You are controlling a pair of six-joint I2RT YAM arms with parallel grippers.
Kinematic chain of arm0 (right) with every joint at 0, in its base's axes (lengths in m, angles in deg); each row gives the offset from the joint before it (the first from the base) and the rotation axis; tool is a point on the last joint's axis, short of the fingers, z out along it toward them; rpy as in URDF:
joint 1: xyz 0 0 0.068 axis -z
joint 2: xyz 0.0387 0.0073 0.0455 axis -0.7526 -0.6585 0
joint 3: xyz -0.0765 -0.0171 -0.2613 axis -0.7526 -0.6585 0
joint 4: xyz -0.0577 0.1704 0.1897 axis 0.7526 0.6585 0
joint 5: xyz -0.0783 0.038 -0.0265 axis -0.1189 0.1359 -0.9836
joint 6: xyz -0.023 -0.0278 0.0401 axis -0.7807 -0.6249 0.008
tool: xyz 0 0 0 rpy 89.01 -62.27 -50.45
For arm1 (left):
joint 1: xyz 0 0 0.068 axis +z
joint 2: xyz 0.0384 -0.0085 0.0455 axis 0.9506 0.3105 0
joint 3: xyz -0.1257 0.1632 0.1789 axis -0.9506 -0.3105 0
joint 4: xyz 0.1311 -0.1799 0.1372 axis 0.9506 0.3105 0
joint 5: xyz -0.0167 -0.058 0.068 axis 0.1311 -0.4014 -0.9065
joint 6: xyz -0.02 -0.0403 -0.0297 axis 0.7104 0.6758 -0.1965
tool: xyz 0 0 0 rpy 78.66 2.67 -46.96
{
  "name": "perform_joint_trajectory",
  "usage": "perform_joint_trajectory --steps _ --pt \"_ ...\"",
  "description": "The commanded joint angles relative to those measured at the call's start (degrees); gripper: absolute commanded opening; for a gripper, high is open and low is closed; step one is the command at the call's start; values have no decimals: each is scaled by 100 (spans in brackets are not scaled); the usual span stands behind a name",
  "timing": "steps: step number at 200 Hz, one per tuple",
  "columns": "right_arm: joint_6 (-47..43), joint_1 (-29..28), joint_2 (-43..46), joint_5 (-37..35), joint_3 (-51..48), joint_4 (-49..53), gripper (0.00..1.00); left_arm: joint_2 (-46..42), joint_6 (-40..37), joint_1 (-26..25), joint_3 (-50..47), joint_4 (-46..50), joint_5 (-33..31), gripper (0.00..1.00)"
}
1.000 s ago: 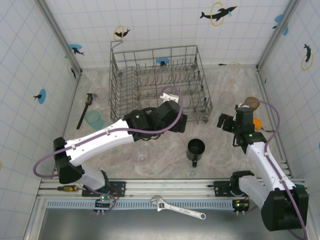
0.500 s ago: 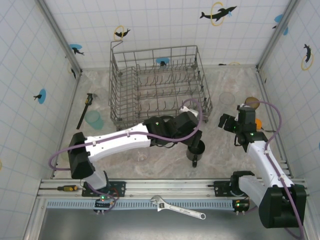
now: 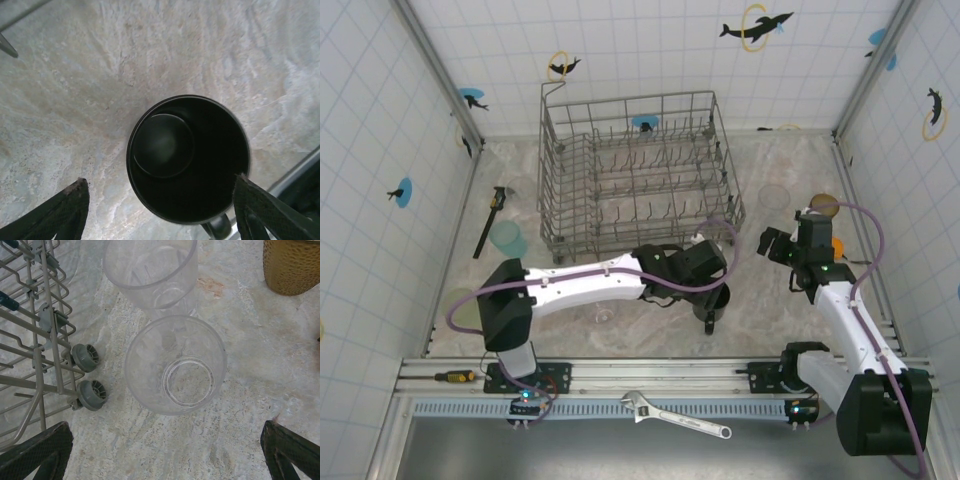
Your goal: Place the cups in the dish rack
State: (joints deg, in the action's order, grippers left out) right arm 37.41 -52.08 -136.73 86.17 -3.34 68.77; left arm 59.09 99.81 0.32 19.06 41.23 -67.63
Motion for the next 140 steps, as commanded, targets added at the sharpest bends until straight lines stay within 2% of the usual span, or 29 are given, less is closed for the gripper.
perform_joint_trajectory --steps 1,23,51,67,97,132,140 --pt "11 45 65 41 168 -20 100 261 -17 -36 -37 -73 -112 75" --pt "-7 50 106 22 161 -39 100 444 13 -32 31 -198 -219 67" --pt "-28 72 163 27 101 -49 100 630 57 -26 81 -218 -491 65" --pt "-5 81 213 75 45 -88 100 750 102 -9 155 -164 -577 58" --pt "45 82 274 130 -23 -144 100 912 155 40 280 -126 -557 39" --pt "58 95 251 128 4 -163 100 995 109 49 423 18 -623 0" --pt "55 98 246 145 2 -165 100 995 105 58 462 56 -645 0"
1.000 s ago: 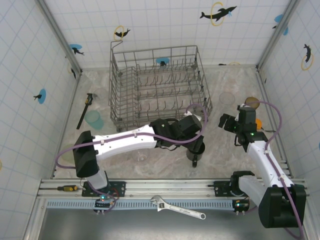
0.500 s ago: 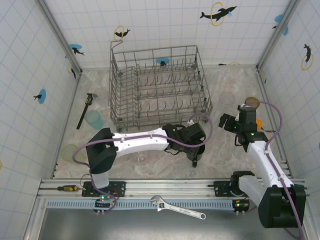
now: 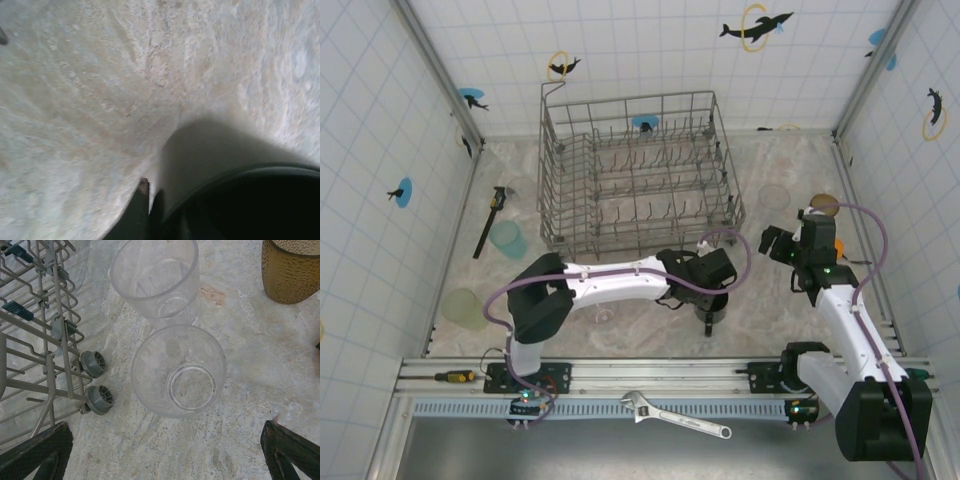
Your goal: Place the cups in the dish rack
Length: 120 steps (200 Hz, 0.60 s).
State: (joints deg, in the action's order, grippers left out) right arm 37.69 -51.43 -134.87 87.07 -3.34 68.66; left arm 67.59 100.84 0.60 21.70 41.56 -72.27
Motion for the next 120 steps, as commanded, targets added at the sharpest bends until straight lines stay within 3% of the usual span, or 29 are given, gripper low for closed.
perform_joint_trajectory --steps 1,120 --pt "28 33 58 55 4 -152 100 145 0 29 202 34 -180 0" --pt "67 151 292 72 214 35 100 126 -439 215 1445 593 -145 0"
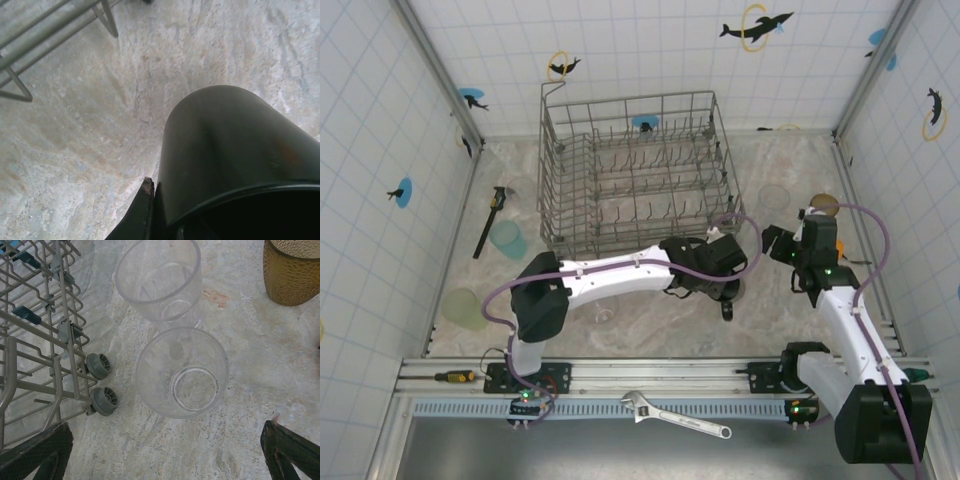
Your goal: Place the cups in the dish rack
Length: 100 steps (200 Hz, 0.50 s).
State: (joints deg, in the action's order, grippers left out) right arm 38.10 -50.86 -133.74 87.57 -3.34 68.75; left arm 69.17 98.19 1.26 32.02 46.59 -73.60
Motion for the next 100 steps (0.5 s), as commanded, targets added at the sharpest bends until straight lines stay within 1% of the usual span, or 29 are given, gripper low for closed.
perform_joint_trajectory --steps 1,31,52,85,100 --pt "24 96 179 31 215 26 100 -30 -171 153 418 93 -15 0" --pt "34 186 307 193 232 69 100 -58 -270 192 573 113 -10 0" --pt "45 238 372 407 281 88 100 -58 -402 200 774 157 142 0" --pt "144 391 474 538 524 166 100 90 -550 283 1575 561 193 0" --pt "173 482 493 583 631 201 100 131 -581 379 1848 597 360 0"
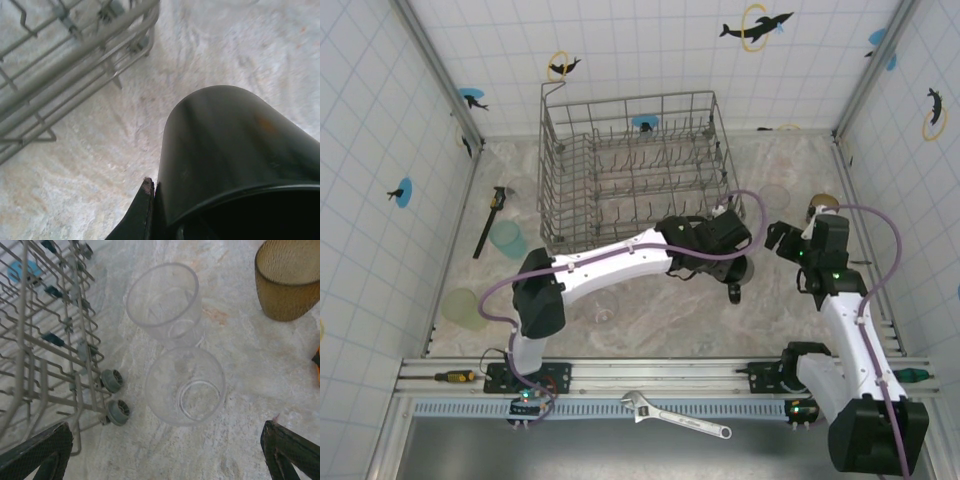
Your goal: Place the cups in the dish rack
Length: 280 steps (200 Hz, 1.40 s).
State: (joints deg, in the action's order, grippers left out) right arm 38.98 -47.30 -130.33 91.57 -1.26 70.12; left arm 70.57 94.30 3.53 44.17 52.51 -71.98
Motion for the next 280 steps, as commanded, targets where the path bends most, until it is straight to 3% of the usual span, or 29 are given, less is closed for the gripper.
perform_joint_trajectory --steps 1,125,195,239,280 --pt "90 136 154 189 431 68 100 -6 -192 155 654 4 211 0" --pt "331 533 82 718 976 -101 100 -402 -224 1106 1035 -974 1277 0" --pt "635 545 -161 1116 1300 -376 100 -732 -652 1234 990 -1738 1303 0" --pt "1242 543 -222 1251 1274 -898 100 -1250 -1101 1647 172 -2226 778 0" --pt "2193 419 -521 2103 1081 -2023 100 -2180 -1151 2482 -1513 -3480 1215 0"
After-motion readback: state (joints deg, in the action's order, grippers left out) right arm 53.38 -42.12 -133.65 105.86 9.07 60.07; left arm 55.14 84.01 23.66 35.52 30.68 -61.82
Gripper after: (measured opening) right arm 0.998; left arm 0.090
